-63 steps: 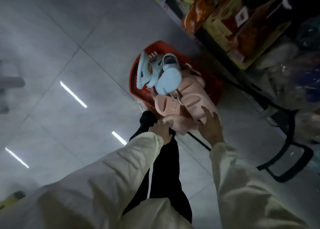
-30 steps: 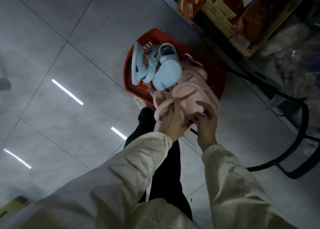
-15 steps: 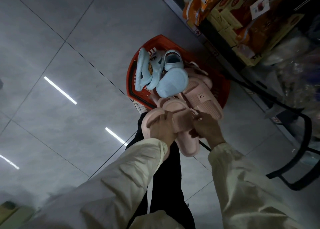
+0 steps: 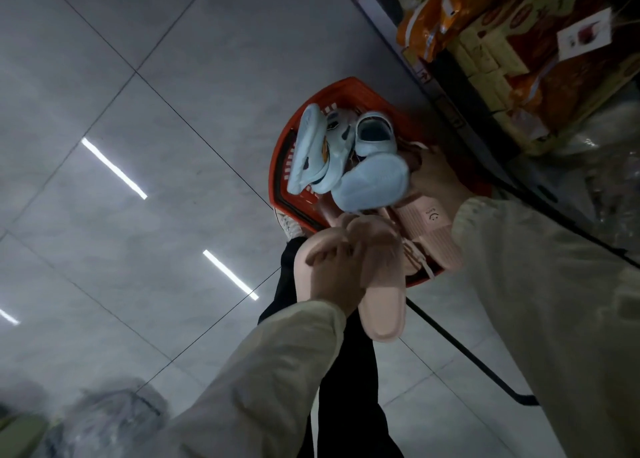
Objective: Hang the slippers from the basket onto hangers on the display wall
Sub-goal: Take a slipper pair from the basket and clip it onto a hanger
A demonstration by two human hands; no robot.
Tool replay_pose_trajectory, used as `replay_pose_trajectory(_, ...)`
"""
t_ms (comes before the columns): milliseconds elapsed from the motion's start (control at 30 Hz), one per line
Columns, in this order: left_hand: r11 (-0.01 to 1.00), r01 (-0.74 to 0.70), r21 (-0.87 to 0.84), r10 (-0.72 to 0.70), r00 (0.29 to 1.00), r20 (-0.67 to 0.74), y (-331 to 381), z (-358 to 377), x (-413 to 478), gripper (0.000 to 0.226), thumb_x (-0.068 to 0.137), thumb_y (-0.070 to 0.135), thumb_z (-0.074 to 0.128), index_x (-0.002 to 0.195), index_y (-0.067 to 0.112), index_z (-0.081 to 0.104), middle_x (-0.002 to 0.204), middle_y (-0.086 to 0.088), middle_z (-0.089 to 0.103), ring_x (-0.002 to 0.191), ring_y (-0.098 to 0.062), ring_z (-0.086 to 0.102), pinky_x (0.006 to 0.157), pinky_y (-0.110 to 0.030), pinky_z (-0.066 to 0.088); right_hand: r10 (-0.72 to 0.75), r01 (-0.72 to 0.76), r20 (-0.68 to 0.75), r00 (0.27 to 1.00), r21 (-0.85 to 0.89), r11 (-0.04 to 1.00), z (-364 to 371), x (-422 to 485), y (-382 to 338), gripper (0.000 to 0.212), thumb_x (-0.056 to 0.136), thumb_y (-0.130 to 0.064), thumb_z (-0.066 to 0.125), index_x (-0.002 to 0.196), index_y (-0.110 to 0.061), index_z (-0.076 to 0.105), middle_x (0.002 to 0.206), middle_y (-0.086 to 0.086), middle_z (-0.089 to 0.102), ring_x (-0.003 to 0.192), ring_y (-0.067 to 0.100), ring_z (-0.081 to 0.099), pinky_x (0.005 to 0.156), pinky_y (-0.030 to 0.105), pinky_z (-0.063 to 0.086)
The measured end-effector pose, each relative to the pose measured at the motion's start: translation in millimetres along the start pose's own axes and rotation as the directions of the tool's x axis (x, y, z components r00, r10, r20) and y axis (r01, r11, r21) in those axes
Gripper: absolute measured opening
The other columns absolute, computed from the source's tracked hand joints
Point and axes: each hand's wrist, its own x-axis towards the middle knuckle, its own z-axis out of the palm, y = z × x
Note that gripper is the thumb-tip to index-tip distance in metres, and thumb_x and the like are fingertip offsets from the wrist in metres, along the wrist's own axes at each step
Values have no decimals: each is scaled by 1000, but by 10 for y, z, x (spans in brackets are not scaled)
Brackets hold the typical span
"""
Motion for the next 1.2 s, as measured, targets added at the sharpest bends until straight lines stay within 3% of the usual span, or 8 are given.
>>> replay_pose_trajectory(133,1000,-2,-8,2,1000,5,31,-124,6,73,76,24,69,144,11,45,108,-17,65,88,-39,65,74,-51,53,35,-30,-114,993,40,999,-15,-204,-29,57,86,-28,63,140,-9,54,144,19,47,131,37,48,112,40,37)
replay_pose_trajectory(233,1000,19,-4,-19,1000,-1,88,-245,-18,70,76,25,70,140,11,49,109,-17,66,89,-39,66,75,-51,53,-26,9,-182,983,-92,996,-164,-488,-91,40,95,-9,55,135,-3,56,141,24,48,127,40,47,105,41,37)
replay_pose_trajectory(333,999,16,41,-16,1000,7,176,-414,-55,66,75,22,71,136,7,51,110,-19,65,91,-40,66,75,-52,53,-85,53,-256,963,-132,990,-246,-707,-6,44,95,1,52,138,2,52,144,25,45,131,39,44,108,36,34)
replay_pose_trajectory(533,999,36,24,-36,999,8,340,-812,-180,64,81,24,66,138,9,44,123,-17,60,106,-39,60,85,-52,50,-34,18,-288,957,-56,998,-439,-1071,-78,47,94,-12,60,140,-11,52,144,13,45,128,28,49,106,28,34)
replay_pose_trajectory(733,998,-45,41,46,998,-39,644,-1372,-383,62,76,30,70,133,15,49,118,-9,63,105,-31,61,85,-50,51,-84,77,-339,937,-35,996,-790,-1600,-427,49,85,1,61,134,0,56,137,21,49,122,38,53,107,44,43)
replay_pose_trajectory(933,998,-52,-26,48,989,-140,1055,-2124,-693,47,86,35,62,128,15,58,116,-8,64,108,-31,61,90,-43,46,-210,229,-473,856,-17,973,-1320,-2582,-985,60,82,6,58,140,3,49,144,22,47,138,33,41,112,20,18)
replay_pose_trajectory(1067,994,-103,-24,96,976,-196,1318,-2741,-987,69,81,39,74,140,15,47,127,-10,58,113,-32,57,94,-41,47,-271,326,-571,775,-6,945,-1640,-3253,-1188,63,81,13,58,142,-3,49,148,16,44,140,29,38,112,19,20)
replay_pose_trajectory(1200,982,-191,-2,186,957,-223,1641,-3363,-1368,63,78,45,71,135,26,51,118,-4,66,109,-28,62,88,-39,50,-350,481,-672,653,11,876,-1912,-3989,-1321,73,67,17,73,134,-8,58,129,-3,49,121,3,44,99,-2,23)
